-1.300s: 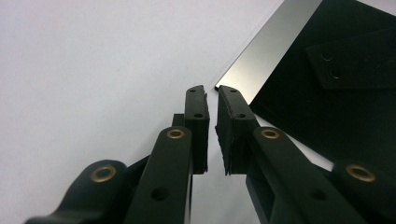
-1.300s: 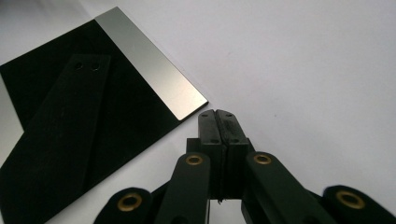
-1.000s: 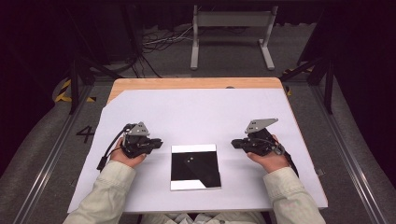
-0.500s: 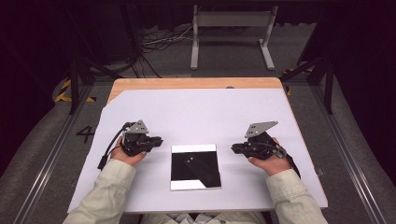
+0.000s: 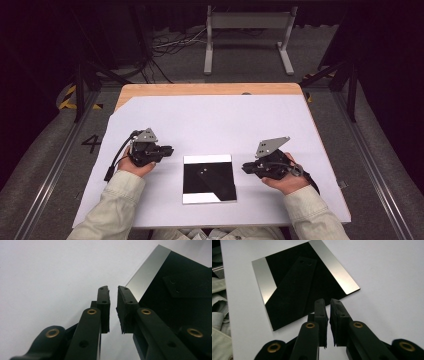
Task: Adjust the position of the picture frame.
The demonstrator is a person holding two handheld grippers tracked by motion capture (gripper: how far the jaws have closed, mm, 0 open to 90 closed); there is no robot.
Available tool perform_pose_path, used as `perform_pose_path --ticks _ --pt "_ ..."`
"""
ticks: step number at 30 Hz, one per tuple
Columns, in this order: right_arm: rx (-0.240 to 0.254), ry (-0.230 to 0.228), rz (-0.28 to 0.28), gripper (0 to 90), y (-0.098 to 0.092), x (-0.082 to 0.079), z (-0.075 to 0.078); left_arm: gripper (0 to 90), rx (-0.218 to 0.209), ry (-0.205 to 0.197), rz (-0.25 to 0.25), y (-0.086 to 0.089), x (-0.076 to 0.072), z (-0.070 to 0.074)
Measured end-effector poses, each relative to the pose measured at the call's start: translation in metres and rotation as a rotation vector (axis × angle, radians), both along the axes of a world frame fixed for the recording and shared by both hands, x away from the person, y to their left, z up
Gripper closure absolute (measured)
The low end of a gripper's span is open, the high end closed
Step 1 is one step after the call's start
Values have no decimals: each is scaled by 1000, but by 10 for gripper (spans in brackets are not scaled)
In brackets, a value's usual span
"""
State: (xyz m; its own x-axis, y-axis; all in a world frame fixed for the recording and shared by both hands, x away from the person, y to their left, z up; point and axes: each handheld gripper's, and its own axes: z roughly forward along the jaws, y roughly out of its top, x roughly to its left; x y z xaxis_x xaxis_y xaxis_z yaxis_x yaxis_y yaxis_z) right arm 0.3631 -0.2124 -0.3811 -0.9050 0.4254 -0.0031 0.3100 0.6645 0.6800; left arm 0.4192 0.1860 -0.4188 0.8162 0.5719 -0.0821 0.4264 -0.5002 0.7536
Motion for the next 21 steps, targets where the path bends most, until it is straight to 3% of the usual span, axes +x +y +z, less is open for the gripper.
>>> perform_pose_path --ticks 9,16,21 --pt "-15 13 32 832 6 -11 -5 810 -19 0 5 -2 5 -1" --pt "-40 56 65 828 16 -17 -18 805 -52 22 25 2 10 -4" --pt "-63 67 84 828 20 -19 -23 806 -57 10 29 3 8 -1"
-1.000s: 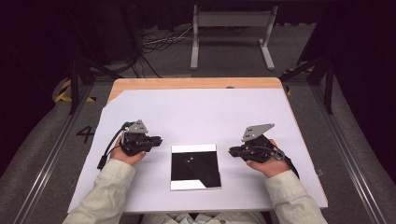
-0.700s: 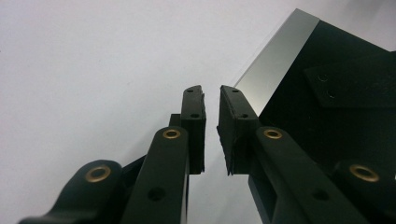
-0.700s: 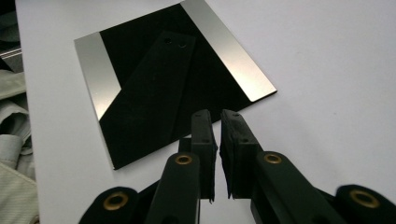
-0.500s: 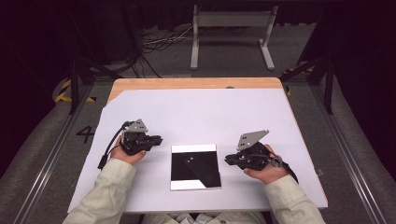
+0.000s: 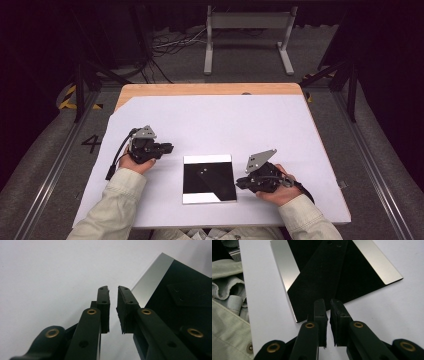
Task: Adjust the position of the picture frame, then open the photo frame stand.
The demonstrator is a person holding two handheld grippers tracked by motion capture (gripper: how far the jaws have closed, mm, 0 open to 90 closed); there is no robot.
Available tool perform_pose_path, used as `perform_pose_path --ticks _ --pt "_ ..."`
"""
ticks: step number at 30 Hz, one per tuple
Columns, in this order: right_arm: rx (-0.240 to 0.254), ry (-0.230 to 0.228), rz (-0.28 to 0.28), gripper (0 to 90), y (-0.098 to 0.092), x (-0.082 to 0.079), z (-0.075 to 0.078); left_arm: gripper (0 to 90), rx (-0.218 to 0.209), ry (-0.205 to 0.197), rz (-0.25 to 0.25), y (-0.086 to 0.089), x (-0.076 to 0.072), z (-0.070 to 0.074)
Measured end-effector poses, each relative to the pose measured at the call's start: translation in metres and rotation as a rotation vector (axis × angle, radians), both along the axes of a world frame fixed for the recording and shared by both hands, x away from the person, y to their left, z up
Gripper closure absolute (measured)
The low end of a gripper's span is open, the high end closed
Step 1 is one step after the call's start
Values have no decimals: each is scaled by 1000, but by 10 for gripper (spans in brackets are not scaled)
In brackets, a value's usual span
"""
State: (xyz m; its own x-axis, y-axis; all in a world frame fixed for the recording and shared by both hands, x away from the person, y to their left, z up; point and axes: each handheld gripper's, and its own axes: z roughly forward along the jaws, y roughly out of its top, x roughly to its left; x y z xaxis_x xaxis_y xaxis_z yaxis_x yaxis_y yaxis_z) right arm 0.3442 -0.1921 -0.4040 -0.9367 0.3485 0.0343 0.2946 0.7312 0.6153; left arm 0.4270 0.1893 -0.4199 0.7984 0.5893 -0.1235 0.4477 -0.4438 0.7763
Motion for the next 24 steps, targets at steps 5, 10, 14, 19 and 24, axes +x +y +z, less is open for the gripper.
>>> perform_pose_path --ticks 5,10,14,19,24 --pt "-20 11 28 828 2 -7 -3 804 17 -2 0 -3 -2 1" --pt "-36 21 28 826 -2 -11 -5 804 18 -4 2 -3 -2 1" --pt "-50 32 22 825 -4 -13 -8 803 15 -10 -1 -2 -2 1" --pt "-69 48 28 825 -2 -15 -12 800 10 -8 1 -2 -1 1" --pt "-79 55 34 825 0 -14 -15 798 10 -10 3 -2 -1 1"
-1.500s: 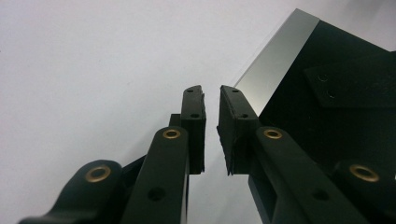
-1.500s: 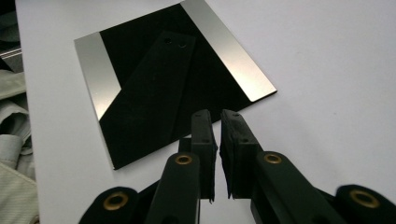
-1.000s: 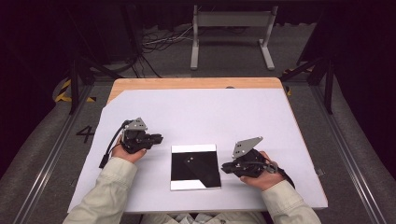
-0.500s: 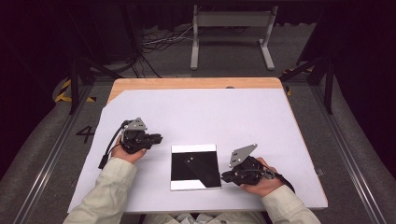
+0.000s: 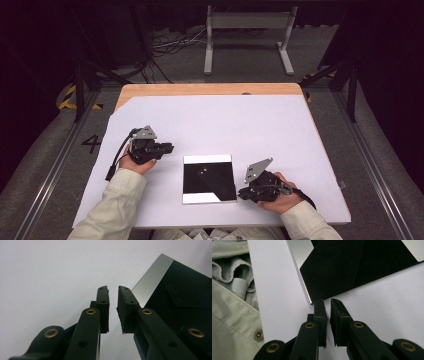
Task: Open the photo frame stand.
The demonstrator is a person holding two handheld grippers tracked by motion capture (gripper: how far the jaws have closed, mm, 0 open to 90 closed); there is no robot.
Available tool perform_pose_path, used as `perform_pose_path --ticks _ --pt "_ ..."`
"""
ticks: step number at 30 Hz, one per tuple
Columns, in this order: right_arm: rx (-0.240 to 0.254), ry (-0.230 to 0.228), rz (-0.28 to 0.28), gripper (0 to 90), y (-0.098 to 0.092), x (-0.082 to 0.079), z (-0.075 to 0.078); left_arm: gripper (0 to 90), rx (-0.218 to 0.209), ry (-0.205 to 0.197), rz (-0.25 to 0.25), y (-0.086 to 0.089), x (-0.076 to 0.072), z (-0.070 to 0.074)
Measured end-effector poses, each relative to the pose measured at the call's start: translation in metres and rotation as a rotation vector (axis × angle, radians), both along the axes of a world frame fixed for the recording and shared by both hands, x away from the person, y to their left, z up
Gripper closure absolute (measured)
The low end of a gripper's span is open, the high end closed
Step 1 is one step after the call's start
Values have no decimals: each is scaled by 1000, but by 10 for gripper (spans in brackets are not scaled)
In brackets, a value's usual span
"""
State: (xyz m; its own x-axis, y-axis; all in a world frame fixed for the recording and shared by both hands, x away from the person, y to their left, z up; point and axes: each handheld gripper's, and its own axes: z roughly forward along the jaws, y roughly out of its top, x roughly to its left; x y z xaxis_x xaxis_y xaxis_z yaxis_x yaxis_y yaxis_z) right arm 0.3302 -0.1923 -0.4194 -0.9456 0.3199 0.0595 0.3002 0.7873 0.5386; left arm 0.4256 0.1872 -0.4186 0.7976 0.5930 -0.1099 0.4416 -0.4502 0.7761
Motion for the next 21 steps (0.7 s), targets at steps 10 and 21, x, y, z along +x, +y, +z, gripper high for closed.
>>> perform_pose_path --ticks 10,21 --pt "-20 21 11 828 6 -2 -6 796 4 0 -2 -1 0 0" --pt "-83 62 35 850 12 -6 -2 794 1 2 -2 -1 0 -1"
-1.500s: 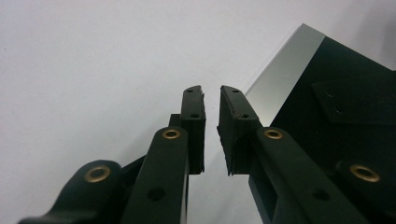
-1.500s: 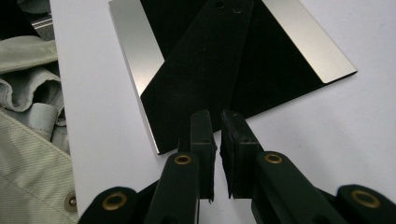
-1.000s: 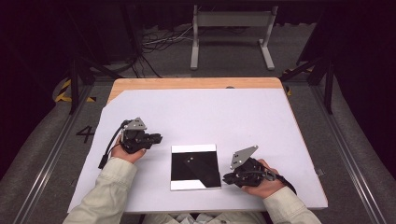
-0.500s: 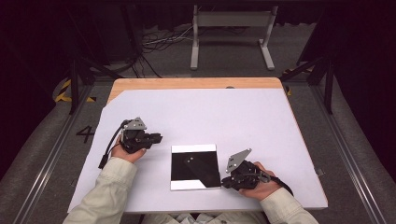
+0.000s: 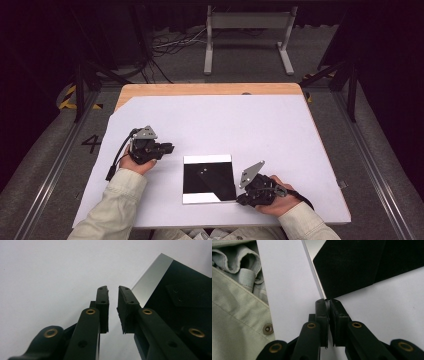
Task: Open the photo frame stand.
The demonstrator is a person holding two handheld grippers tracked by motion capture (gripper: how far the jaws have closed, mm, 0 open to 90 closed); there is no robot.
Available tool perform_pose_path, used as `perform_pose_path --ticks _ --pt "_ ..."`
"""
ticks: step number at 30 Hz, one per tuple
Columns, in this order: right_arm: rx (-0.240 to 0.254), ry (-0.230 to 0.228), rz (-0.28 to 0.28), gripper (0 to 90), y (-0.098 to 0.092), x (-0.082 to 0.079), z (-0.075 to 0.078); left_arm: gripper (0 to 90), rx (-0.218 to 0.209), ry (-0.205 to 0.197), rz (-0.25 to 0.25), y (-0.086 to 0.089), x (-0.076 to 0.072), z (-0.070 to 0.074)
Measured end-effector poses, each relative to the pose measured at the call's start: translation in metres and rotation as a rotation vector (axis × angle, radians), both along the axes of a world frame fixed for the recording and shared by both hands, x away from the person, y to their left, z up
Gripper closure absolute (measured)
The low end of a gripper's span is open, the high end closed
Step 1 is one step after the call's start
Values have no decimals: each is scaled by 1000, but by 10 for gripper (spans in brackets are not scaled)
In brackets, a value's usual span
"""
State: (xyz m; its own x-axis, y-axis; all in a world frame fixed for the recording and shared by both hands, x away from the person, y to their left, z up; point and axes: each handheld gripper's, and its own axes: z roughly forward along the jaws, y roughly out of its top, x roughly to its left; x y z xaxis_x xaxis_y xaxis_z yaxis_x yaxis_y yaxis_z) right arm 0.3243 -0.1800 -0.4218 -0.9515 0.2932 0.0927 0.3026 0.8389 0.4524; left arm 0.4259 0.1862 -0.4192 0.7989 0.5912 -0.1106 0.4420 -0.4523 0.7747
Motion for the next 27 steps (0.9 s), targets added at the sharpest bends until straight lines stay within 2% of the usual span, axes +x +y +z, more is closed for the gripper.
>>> perform_pose_path --ticks 6,13,21,27 --pt "-49 11 -28 862 6 1 2 792 7 3 -3 -1 0 0" --pt "-79 6 -47 872 10 0 3 791 10 1 -7 -1 0 0" --pt "-134 37 -75 895 17 2 6 790 10 1 -7 -1 0 0" --pt "-126 27 -64 895 17 1 6 790 10 0 -6 -1 0 0"
